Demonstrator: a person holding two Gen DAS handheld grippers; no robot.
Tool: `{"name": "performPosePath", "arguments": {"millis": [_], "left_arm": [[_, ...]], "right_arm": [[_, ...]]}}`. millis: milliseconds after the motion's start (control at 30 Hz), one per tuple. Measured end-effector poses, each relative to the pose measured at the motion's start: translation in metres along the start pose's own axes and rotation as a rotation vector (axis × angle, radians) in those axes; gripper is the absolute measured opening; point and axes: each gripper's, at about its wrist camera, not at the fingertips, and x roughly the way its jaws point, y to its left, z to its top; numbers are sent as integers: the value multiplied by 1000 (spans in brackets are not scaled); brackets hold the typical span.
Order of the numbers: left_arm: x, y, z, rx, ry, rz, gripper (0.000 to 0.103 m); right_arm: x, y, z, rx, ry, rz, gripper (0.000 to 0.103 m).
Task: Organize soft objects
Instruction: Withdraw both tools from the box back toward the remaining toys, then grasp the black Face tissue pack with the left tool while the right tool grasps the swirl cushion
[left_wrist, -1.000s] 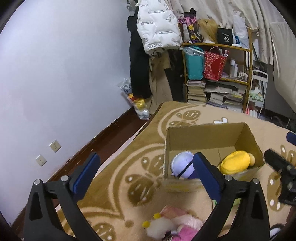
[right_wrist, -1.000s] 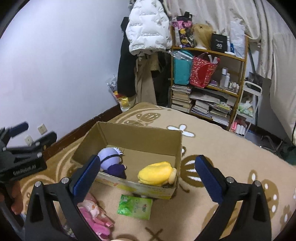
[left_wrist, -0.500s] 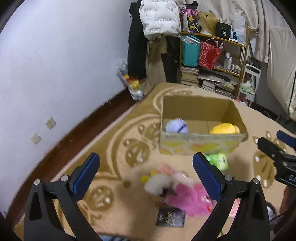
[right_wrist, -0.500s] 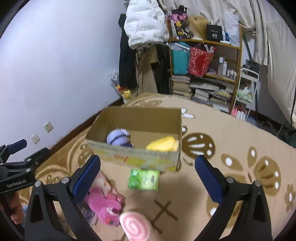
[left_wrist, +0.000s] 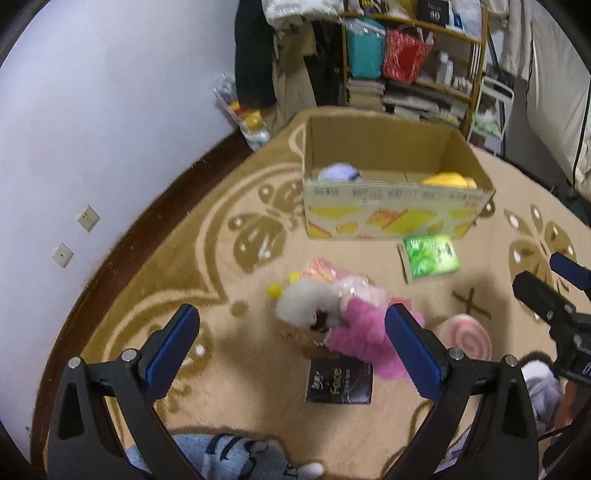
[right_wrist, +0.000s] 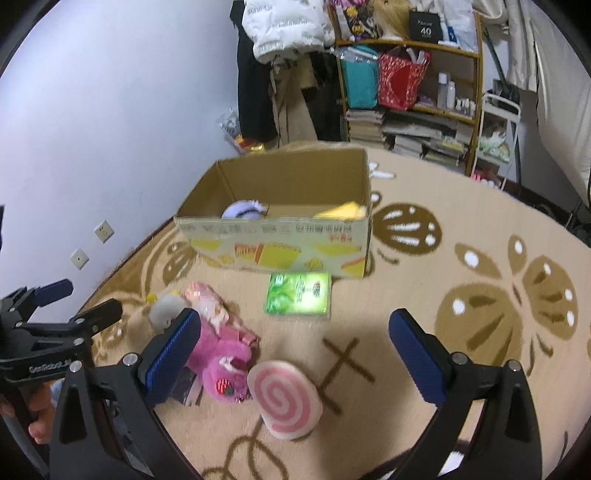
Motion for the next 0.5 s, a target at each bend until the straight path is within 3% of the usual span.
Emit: {"name": "performPosePath", "arguments": {"millis": [267, 500], "left_arm": [[30, -7, -6, 21, 129, -38, 100], [47, -8, -10, 23, 213, -47, 100]], "right_arm": [[28, 4, -22, 17, 97, 18, 89], [47, -3, -34, 69, 175, 31, 88]]}}
